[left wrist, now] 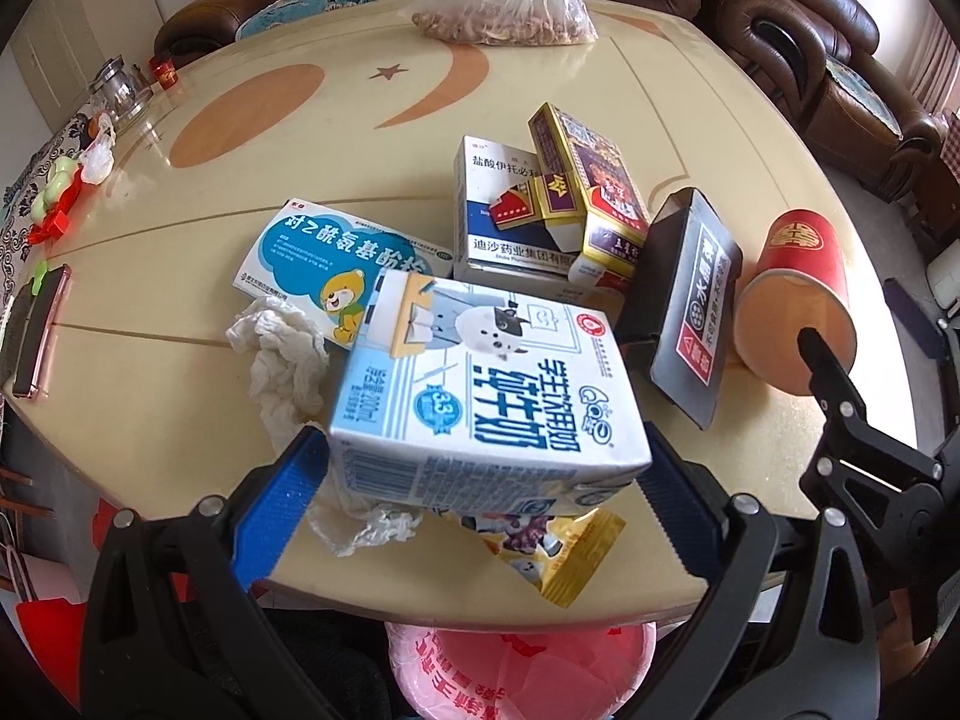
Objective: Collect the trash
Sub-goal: 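Grasp the milk carton with the left tool while the right tool grasps the red cup, then lift the milk carton and red cup and carry both over the pink bin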
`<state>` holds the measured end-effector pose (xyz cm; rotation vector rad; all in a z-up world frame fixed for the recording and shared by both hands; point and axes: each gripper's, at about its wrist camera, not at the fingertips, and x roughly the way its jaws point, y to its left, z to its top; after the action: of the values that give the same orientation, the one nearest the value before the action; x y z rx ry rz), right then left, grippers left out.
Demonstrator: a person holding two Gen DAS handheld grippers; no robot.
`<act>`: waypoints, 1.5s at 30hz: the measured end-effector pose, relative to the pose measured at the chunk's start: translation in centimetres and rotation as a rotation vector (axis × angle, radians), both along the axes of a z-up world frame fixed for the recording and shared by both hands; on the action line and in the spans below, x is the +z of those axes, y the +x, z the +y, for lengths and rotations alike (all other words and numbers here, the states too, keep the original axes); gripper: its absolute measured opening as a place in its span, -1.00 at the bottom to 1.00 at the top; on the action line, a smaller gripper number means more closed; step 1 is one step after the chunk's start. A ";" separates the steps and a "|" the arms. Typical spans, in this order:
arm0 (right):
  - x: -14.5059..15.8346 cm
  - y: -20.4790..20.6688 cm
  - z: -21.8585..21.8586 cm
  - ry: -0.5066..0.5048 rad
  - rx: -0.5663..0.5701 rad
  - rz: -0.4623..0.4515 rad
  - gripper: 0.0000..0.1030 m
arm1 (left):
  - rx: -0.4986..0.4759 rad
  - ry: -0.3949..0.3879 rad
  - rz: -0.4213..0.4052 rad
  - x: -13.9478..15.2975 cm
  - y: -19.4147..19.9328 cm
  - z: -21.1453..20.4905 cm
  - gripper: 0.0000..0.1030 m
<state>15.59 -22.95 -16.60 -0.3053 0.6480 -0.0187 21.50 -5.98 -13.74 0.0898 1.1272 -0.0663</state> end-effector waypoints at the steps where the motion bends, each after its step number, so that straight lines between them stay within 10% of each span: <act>1: -0.1 0.1 0.0 0.002 -0.003 0.000 0.42 | 0.000 -0.007 -0.003 0.0 0.1 0.0 0.90; 6: -0.5 0.4 -0.5 0.006 -0.036 0.003 -0.27 | 0.003 -0.015 -0.023 0.3 0.2 0.3 0.90; 11: -0.9 0.7 -0.6 -0.002 -0.058 0.022 -0.55 | -0.002 -0.034 -0.012 0.2 0.3 0.4 0.78; 45: 2.1 -1.2 -1.1 -0.006 -0.109 -0.081 -0.94 | -0.010 0.006 -0.128 3.3 -1.4 1.2 0.75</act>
<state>14.34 -24.08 -14.49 -0.2738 0.5837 -0.1367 20.13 -4.79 -10.48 0.1037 0.9990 -0.0646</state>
